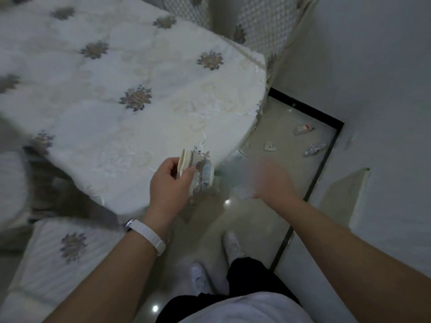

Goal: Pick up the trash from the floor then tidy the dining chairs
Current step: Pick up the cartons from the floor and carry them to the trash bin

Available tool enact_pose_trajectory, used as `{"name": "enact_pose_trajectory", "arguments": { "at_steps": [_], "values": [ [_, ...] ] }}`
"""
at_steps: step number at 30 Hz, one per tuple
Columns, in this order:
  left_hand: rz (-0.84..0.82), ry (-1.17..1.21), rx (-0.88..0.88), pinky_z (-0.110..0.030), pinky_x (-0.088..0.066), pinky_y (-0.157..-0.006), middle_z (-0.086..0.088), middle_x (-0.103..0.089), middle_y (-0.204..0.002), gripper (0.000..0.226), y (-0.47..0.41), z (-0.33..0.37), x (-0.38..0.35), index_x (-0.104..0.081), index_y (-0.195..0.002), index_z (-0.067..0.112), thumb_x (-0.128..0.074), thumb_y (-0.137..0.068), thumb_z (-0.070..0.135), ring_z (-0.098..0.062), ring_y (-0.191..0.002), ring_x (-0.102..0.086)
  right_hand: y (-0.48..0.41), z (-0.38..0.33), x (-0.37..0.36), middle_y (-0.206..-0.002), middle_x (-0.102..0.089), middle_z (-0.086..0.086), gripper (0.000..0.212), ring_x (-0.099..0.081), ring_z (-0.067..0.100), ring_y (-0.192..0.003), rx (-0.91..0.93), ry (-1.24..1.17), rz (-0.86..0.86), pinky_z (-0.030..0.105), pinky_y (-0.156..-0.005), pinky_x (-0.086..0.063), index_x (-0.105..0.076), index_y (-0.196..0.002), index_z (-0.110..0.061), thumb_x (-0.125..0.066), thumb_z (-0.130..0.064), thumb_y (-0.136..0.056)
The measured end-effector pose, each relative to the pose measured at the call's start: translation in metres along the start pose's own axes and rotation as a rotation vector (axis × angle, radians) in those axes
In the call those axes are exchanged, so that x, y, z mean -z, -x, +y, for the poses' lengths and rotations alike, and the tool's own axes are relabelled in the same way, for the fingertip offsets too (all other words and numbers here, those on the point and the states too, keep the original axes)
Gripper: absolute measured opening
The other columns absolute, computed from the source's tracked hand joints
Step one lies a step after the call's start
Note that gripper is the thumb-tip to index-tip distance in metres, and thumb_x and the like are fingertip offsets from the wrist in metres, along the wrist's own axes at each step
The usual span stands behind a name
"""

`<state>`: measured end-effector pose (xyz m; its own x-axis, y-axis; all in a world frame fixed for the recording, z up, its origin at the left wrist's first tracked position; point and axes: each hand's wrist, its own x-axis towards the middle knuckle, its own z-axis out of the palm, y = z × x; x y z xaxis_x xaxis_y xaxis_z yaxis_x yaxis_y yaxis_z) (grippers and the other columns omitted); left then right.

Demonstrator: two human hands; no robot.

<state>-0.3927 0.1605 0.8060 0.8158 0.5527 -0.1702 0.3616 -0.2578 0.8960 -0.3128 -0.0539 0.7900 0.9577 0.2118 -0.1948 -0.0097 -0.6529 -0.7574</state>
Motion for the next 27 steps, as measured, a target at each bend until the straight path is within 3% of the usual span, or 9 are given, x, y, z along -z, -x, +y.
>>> {"name": "enact_pose_trajectory", "arguments": {
  "at_steps": [3, 6, 10, 13, 15, 18, 21, 25, 27],
  "values": [
    [0.088, -0.009, 0.048, -0.042, -0.059, -0.07, 0.006, -0.068, -0.089, 0.006, 0.004, 0.0, 0.028, -0.063, -0.099, 0.028, -0.065, -0.093, 0.027, -0.015, -0.081, -0.066, -0.014, -0.02, -0.009, -0.064, -0.048, 0.001, 0.015, -0.043, 0.008, -0.052, 0.025, -0.043, -0.093, 0.014, -0.043, -0.041, -0.055, -0.075, -0.01, -0.059, -0.011, -0.09],
    [0.243, -0.013, 0.102, -0.028, -0.054, -0.064, 0.007, -0.068, -0.091, 0.008, 0.01, -0.001, 0.055, -0.064, -0.101, 0.023, -0.066, -0.093, 0.024, -0.014, -0.085, -0.066, -0.034, -0.035, -0.025, -0.066, -0.054, 0.001, 0.009, -0.056, 0.019, -0.06, 0.098, -0.001, -0.212, 0.033, -0.056, -0.053, -0.056, -0.078, -0.021, -0.059, -0.022, -0.087],
    [0.423, -0.009, 0.166, -0.027, -0.054, -0.064, 0.002, -0.069, -0.088, 0.006, 0.029, 0.0, 0.088, -0.066, -0.092, 0.027, -0.068, -0.091, 0.022, -0.015, -0.082, -0.067, -0.054, -0.068, -0.049, -0.071, -0.055, 0.003, 0.004, -0.047, 0.018, -0.063, 0.224, 0.068, -0.368, 0.03, -0.056, -0.037, -0.058, -0.087, -0.015, -0.057, -0.019, -0.088],
    [0.529, 0.005, 0.196, -0.035, -0.056, -0.068, 0.003, -0.07, -0.086, 0.008, 0.047, -0.004, 0.11, -0.066, -0.09, 0.031, -0.068, -0.091, 0.023, -0.015, -0.08, -0.067, -0.056, -0.102, -0.069, -0.073, -0.056, -0.002, 0.002, -0.052, 0.016, -0.064, 0.337, 0.062, -0.463, 0.021, -0.048, -0.038, -0.058, -0.089, -0.018, -0.056, -0.018, -0.09],
    [0.609, 0.018, 0.209, -0.034, -0.055, -0.068, 0.004, -0.07, -0.086, 0.009, 0.065, -0.006, 0.124, -0.066, -0.091, 0.031, -0.068, -0.091, 0.022, -0.014, -0.08, -0.066, -0.047, -0.124, -0.086, -0.073, -0.056, -0.003, 0.002, -0.053, 0.017, -0.064, 0.399, 0.067, -0.534, 0.019, -0.046, -0.038, -0.058, -0.09, -0.019, -0.058, -0.017, -0.09],
    [0.706, 0.063, 0.245, -0.026, -0.053, -0.065, 0.005, -0.071, -0.088, 0.009, 0.099, -0.015, 0.147, -0.068, -0.099, 0.026, -0.067, -0.092, 0.022, -0.014, -0.083, -0.068, -0.022, -0.155, -0.114, -0.073, -0.059, 0.003, 0.003, -0.059, 0.024, -0.067, 0.502, 0.097, -0.628, 0.033, -0.056, -0.045, -0.06, -0.09, -0.023, -0.059, -0.021, -0.088],
    [0.808, 0.072, 0.268, -0.033, -0.055, -0.068, 0.004, -0.072, -0.087, 0.009, 0.138, -0.031, 0.178, -0.069, -0.1, 0.028, -0.068, -0.092, 0.023, -0.017, -0.084, -0.068, 0.013, -0.184, -0.142, -0.07, -0.059, 0.001, 0.005, -0.065, 0.024, -0.062, 0.573, 0.07, -0.728, 0.04, -0.056, -0.055, -0.06, -0.087, -0.028, -0.059, -0.023, -0.087],
    [0.933, 0.052, 0.282, -0.018, -0.048, -0.058, 0.008, -0.069, -0.084, 0.009, 0.198, -0.056, 0.225, -0.067, -0.097, 0.028, -0.068, -0.092, 0.021, 0.002, -0.071, -0.064, 0.066, -0.215, -0.178, -0.069, -0.059, 0.001, 0.002, -0.059, 0.024, -0.065, 0.696, 0.124, -0.753, 0.038, -0.058, -0.049, -0.06, -0.087, -0.021, -0.061, -0.023, -0.087],
    [0.982, 0.041, 0.313, -0.029, -0.051, -0.062, 0.006, -0.069, -0.081, 0.009, 0.234, -0.077, 0.25, -0.067, -0.093, 0.03, -0.068, -0.091, 0.021, -0.003, -0.07, -0.063, 0.095, -0.227, -0.198, -0.07, -0.059, 0.004, 0.008, -0.058, 0.027, -0.068, 0.713, 0.16, -0.764, 0.039, -0.06, -0.048, -0.06, -0.088, -0.015, -0.061, -0.023, -0.087]
  ]
}}
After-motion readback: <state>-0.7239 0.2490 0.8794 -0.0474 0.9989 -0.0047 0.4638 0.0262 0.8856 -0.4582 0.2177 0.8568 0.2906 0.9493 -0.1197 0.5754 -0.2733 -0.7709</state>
